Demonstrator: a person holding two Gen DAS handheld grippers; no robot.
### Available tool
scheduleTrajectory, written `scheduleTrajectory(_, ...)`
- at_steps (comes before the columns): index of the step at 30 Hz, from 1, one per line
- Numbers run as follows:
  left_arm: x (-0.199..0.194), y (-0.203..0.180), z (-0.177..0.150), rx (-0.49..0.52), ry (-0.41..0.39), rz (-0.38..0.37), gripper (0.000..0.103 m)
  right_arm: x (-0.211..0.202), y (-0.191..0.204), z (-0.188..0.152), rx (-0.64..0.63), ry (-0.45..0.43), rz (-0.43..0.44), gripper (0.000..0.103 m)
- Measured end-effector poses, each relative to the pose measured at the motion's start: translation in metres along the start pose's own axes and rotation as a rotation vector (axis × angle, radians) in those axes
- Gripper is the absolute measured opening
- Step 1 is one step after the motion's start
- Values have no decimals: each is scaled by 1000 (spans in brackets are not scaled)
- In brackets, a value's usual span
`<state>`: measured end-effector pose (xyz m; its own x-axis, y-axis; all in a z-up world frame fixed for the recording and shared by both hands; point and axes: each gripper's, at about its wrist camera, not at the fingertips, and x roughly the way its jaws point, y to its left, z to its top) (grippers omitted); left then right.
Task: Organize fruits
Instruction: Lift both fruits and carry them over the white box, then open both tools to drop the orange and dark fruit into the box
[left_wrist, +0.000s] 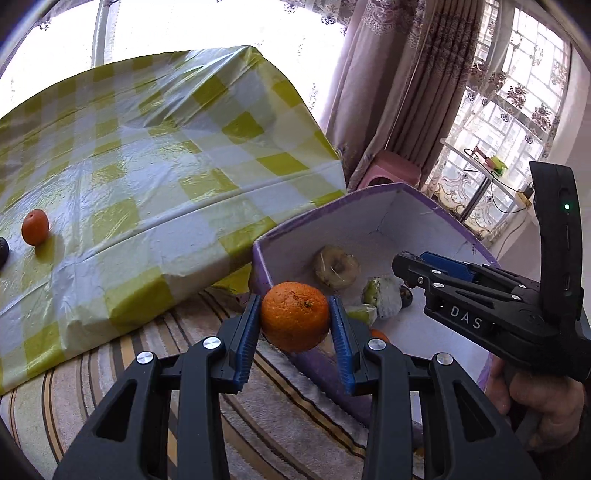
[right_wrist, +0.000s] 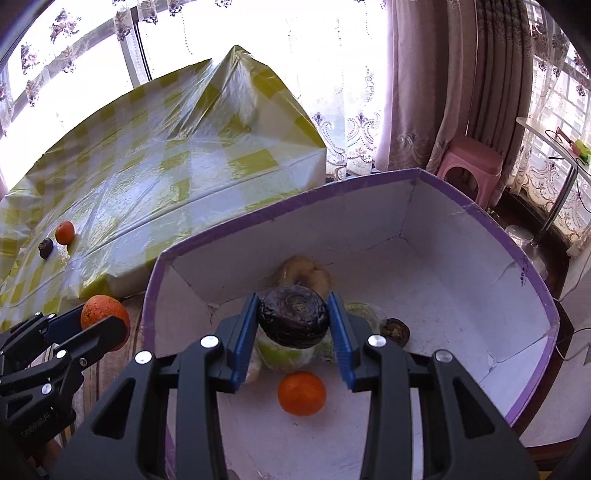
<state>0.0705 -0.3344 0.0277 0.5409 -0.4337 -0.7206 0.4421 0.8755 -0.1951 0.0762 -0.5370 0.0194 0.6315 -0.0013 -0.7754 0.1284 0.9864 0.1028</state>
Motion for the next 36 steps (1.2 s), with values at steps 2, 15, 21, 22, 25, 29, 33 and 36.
scheduleTrajectory(2, 4, -13, -1, 39, 12, -17, 35, 2, -11, -5, 1, 13, -41, 38)
scheduleTrajectory(15, 27, -50, -14, 157, 102, -52, 46, 16, -35, -15, 45, 57, -103, 48)
scheduleTrajectory(21, 23, -48, -14, 148, 89, -54, 55, 12, -32, -10, 35, 34, -138, 66)
scheduleTrajectory(22, 23, -47, -14, 147, 88, -54, 55, 12, -32, -10, 36, 36, -138, 66)
scheduleTrajectory(25, 22, -46, -14, 142, 85, -56, 55, 13, -31, -9, 34, 37, -138, 66)
scheduleTrajectory(29, 19, -43, -13, 130, 76, -54, 56, 11, -26, -9, 24, 34, -132, 68)
scheduleTrajectory(33, 16, -37, -11, 113, 63, -44, 57, 10, -20, -8, 12, 31, -126, 68)
scheduleTrajectory(36, 13, -29, -9, 94, 57, -32, 57, 10, -14, -6, 2, 30, -123, 69)
